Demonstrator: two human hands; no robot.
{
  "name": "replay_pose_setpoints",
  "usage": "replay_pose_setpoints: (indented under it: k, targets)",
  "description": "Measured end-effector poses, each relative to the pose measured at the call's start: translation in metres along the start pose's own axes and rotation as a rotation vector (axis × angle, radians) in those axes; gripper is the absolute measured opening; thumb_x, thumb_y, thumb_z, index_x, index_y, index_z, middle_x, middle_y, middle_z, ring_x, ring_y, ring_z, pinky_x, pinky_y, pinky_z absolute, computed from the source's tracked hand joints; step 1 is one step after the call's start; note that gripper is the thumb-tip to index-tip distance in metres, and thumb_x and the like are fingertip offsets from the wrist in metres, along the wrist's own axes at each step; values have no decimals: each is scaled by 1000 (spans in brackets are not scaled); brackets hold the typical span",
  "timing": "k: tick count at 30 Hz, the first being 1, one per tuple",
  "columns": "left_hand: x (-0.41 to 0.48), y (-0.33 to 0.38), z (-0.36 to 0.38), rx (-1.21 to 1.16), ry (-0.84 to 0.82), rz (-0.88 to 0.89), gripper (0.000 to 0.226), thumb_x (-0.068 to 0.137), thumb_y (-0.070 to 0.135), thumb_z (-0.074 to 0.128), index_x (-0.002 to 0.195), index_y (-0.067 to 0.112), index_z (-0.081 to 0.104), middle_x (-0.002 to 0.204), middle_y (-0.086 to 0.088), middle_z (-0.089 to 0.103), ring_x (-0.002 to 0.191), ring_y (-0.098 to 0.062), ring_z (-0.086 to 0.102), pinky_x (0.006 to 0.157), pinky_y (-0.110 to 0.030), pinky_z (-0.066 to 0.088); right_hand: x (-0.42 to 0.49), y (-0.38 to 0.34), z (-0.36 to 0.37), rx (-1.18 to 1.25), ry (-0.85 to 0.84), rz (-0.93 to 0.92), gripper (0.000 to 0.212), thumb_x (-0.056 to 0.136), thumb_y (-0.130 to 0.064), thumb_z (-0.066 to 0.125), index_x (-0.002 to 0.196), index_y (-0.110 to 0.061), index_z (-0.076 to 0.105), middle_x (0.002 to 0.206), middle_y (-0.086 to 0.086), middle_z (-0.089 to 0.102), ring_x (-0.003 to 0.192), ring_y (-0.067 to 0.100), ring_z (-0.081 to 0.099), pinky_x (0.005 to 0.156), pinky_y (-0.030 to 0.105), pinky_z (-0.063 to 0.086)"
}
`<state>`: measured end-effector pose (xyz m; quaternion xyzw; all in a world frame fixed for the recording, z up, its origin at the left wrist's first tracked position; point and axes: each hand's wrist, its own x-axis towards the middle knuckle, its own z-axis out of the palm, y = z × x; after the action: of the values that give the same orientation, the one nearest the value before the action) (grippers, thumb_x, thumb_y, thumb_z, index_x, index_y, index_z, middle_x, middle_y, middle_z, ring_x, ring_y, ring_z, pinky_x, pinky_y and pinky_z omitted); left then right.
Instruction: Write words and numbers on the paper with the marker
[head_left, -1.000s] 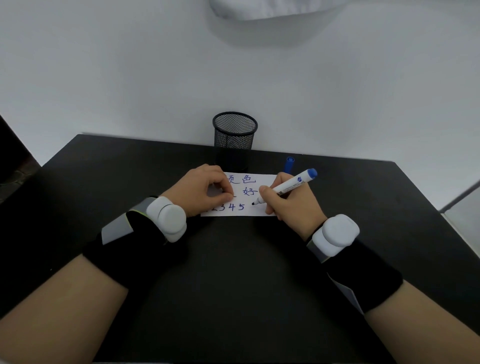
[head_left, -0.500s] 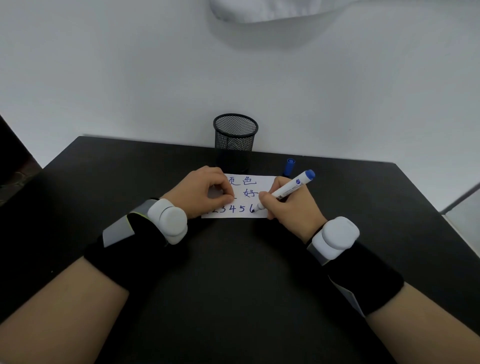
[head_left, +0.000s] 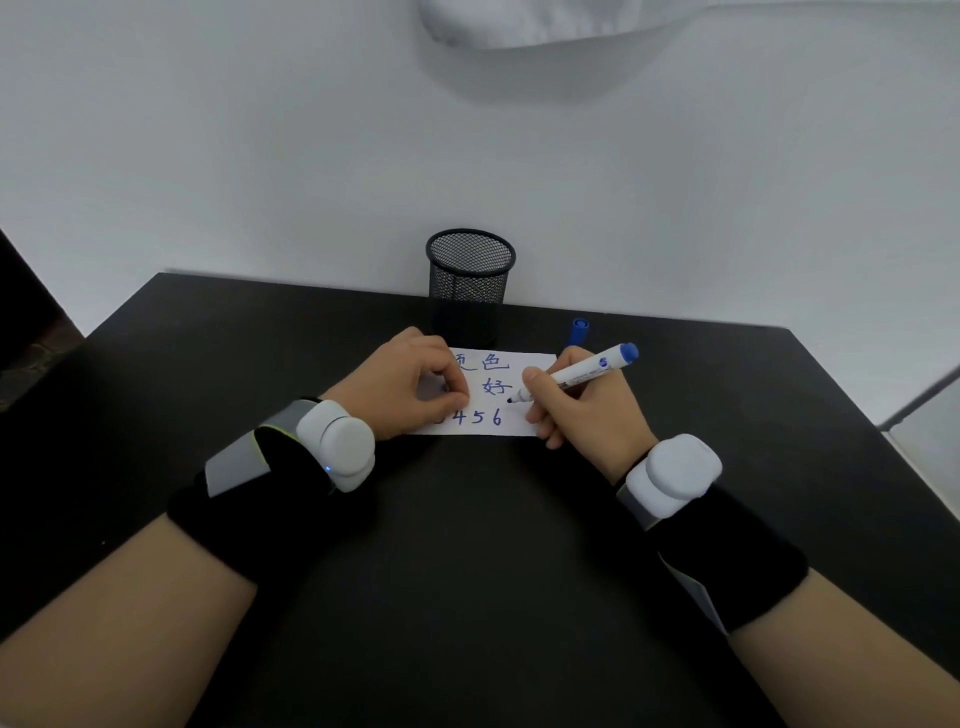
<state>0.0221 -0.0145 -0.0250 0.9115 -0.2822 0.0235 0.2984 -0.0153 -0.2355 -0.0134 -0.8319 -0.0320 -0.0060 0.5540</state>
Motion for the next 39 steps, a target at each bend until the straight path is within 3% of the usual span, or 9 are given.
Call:
replay_pose_setpoints:
  k: [6,13,21,26,35,39]
  targets:
    - [1,2,1,-1,-8,10,4,82,29,69,86,30,67,94,10,62,93,-8,52,84,-25,45,0,-1,3,-14,-24,-14,25,93,-27,63,82,-7,53,69,11,70,52,17,64,49,23,53]
    - [0,0,1,-8,-22,-8,6,82,29,69,85,33,66,94,11,60,92,-7,52,83,-24,44,0,-2,0,-67,4,-13,27,93,-24,63,87,2,55,64,4,66,44,0,57,49,12,47]
    - [0,0,0,-20,-24,-6,6,82,29,69,87,31,67,95,10,61,93,-9,52,83,-24,45,1,-1,2,-81,-6,-18,25,92,-27,64,82,-6,56,63,2,66,45,0,57,51,11,46]
    - [0,-1,1,-16,-22,-2,6,82,29,70,87,31,67,95,10,61,93,-9,52,85,-28,46,1,0,2,-107,-9,-15,26,92,-26,64,85,-2,57,62,2,66,44,0,58,50,9,45]
    - [0,1,0,-18,-25,-10,6,82,29,70,86,31,67,95,10,61,94,-10,53,86,-30,47,1,0,1,-117,-34,0,21,90,-18,64,77,-4,56,56,4,63,40,3,53,48,13,44]
    - [0,1,-1,-20,-31,-11,6,82,29,69,88,29,68,96,10,61,95,-9,52,87,-29,47,2,-1,-2,13,75,-3,24,92,-22,63,82,-2,56,60,6,65,43,6,54,46,18,47]
